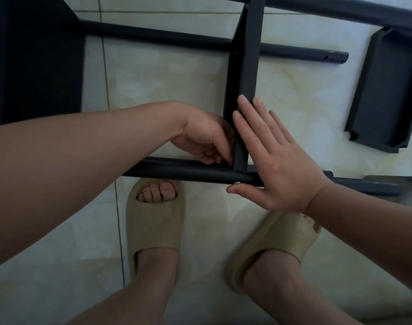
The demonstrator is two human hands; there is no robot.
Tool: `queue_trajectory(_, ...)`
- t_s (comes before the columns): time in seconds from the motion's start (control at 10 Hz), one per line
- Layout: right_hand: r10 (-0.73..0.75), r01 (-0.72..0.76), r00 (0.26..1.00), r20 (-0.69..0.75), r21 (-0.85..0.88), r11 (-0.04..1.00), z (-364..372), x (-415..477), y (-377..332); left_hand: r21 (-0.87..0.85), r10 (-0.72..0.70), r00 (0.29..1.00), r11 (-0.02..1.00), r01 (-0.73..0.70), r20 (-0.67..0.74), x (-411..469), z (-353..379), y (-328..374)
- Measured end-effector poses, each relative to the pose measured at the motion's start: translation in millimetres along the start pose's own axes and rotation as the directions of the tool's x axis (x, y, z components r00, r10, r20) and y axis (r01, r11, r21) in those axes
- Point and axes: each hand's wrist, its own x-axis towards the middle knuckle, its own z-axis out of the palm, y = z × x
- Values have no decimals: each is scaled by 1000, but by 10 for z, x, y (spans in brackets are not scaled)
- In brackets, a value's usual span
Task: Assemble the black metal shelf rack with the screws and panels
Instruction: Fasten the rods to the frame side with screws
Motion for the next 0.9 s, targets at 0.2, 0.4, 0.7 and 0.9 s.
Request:
queue_trajectory(0.2,1,-1,1000,-1,0,1000,-3,5,-1,19,-49,999,999,48,16,-27,-52,-17)
queue_trajectory(0.4,-1,1,1000,-5,-3,1000,-3,2,0,84,-91,995,992,93,-39,5,-21,-13)
queue_trajectory(0.7,-5,5,1000,-6,-3,1000,-9,5,3,54,-44,999,998,45,-8,5,-15,20)
queue_trajectory(0.9,-2,2,1000,-2,-1,1000,-8,4,-1,34,-20,1000,999,20,3,-8,-10,22)
